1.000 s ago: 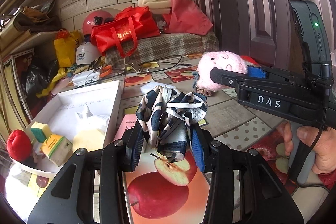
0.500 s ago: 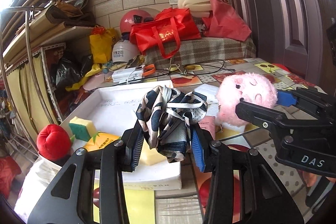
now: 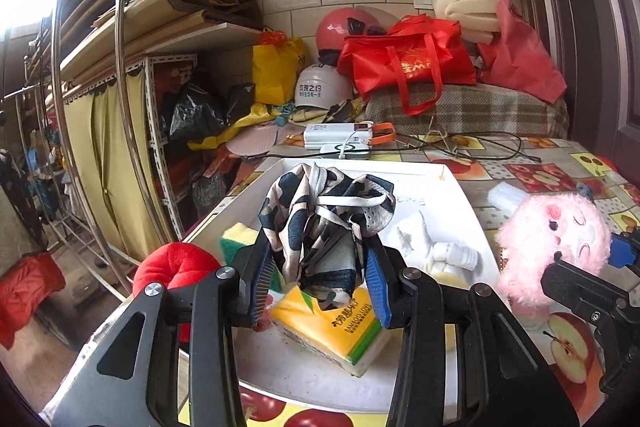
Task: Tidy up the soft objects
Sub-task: 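Carry cow-print cloth in left gripper and pink ball in right gripper over box, then open left gripper dropping cloth while right gripper releases pink ball into box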
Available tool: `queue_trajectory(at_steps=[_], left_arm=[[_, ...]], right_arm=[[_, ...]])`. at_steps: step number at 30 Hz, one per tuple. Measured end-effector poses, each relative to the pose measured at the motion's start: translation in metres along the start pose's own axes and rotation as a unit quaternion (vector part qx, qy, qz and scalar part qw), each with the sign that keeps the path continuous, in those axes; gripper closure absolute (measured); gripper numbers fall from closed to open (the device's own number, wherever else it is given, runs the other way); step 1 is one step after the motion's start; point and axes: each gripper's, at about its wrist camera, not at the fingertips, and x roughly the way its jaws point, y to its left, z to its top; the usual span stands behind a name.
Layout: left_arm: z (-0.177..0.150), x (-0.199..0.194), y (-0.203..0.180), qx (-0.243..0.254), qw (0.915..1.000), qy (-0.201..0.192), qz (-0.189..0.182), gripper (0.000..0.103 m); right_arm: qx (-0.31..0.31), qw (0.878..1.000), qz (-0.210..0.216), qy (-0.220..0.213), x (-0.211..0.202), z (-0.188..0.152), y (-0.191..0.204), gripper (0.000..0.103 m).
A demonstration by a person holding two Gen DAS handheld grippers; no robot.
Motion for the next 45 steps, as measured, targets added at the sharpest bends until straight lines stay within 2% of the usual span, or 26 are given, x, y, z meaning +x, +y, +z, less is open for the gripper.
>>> queue_trajectory(at_steps=[4, 10, 21, 26, 30, 32, 34, 35, 36, 38, 41, 43, 44, 45], left_arm=[[0.002, 0.012, 0.015, -0.022, 0.9996, 0.01, 0.015, 0.062], [0.004, 0.025, 0.025, -0.043, 0.9985, 0.03, 0.013, 0.062], [0.008, 0.035, 0.032, -0.06, 0.9973, 0.041, 0.01, 0.062], [0.01, 0.041, 0.032, -0.066, 0.9969, 0.043, 0.004, 0.062], [0.011, 0.049, 0.031, -0.059, 0.9964, 0.06, -0.003, 0.061], [0.011, 0.051, 0.032, -0.06, 0.996, 0.065, 0.002, 0.054], [0.011, 0.051, 0.034, -0.068, 0.9956, 0.064, 0.012, 0.034], [0.011, 0.05, 0.037, -0.073, 0.9953, 0.062, 0.016, 0.03], [0.01, 0.049, 0.038, -0.078, 0.995, 0.06, 0.019, 0.021], [0.01, 0.046, 0.038, -0.075, 0.9954, 0.053, 0.025, 0.02], [0.01, 0.044, 0.038, -0.077, 0.9954, 0.046, 0.035, 0.016], [0.01, 0.044, 0.04, -0.081, 0.9948, 0.045, 0.04, 0.012], [0.01, 0.044, 0.04, -0.082, 0.9947, 0.046, 0.041, 0.012], [0.01, 0.044, 0.039, -0.08, 0.9948, 0.044, 0.045, 0.012]], right_arm=[[-0.004, 1.0, 0.002, 0.005, 0.012, 0.005, 0.006, 0.049], [-0.01, 1.0, 0.005, 0.006, 0.031, 0.011, 0.016, 0.049], [0.041, 0.999, 0.012, 0.025, 0.061, 0.022, 0.006, 0.049], [0.014, 1.0, 0.008, 0.022, 0.077, 0.031, 0.019, 0.049], [0.002, 0.999, 0.015, 0.046, 0.092, 0.033, 0.024, 0.046], [0.016, 0.999, 0.012, 0.049, 0.092, 0.032, 0.018, 0.043], [0.031, 0.999, 0.001, 0.042, 0.089, 0.031, 0.012, 0.034], [0.037, 0.999, -0.004, 0.038, 0.087, 0.031, 0.01, 0.028], [0.042, 0.999, -0.006, 0.034, 0.085, 0.031, 0.008, 0.023], [0.044, 0.999, -0.007, 0.025, 0.081, 0.031, 0.008, 0.018], [0.041, 0.999, -0.01, 0.015, 0.079, 0.033, 0.009, 0.017], [0.042, 0.999, -0.013, 0.009, 0.077, 0.033, 0.008, 0.011], [0.043, 0.999, -0.014, 0.006, 0.076, 0.033, 0.008, 0.001], [0.04, 0.999, -0.013, 0.002, 0.075, 0.034, 0.008, 0.0]])
